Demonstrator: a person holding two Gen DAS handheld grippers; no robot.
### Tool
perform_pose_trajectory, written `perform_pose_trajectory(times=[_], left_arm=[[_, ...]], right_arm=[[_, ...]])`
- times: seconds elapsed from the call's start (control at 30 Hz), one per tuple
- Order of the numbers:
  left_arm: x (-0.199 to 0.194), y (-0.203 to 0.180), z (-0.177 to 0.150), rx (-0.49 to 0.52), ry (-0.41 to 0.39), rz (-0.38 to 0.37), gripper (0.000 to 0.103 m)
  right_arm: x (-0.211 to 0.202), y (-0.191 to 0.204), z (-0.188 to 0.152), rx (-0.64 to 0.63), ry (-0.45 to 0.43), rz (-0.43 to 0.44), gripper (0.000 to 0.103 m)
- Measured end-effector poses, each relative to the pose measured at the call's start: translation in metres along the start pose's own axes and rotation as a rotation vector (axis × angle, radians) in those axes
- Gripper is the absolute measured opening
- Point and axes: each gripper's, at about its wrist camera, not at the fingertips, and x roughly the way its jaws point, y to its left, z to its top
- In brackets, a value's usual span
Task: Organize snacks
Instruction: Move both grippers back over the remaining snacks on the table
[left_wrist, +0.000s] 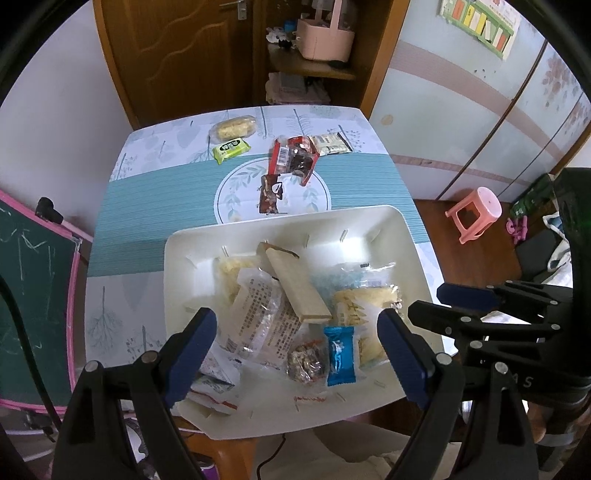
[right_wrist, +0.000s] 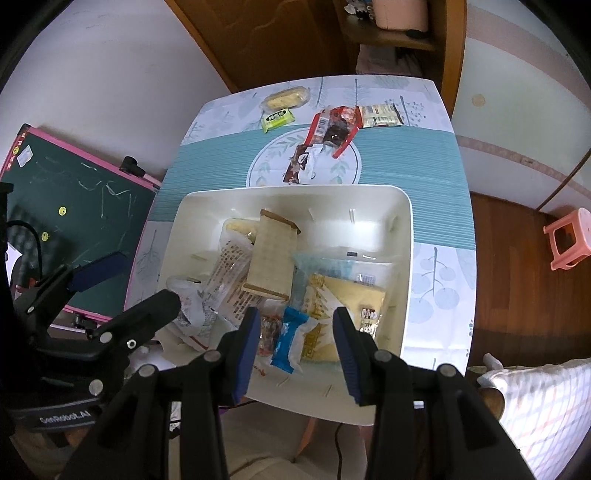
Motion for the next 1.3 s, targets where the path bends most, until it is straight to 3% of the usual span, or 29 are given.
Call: perform_pose_trajectory(times=[0.43,0.9,1.13,1.3], left_arm=[[0.022,0.013,0.041,0.041,0.000,0.018,0.088],[0.063,0.019,0.108,0.106,-0.015,0.032,0.088],[0.116,0.028,0.137,0.088,0.035,0.025,0.088],[0.170,0.049,0.148,0.000,0.114,0.032,0.088]], right_arm=[[0.017,-0.007,0.032,0.020,0.009,-0.020,0.041],[0.026,-0.024,0.106,0.040,-0.061,-0.084,0.045],[0.045,-0.042,0.151,0.085,-0.087,-0.122,0.046],[0.070,-0.058,0.180,0.142,-0.071,-0.102,0.046]])
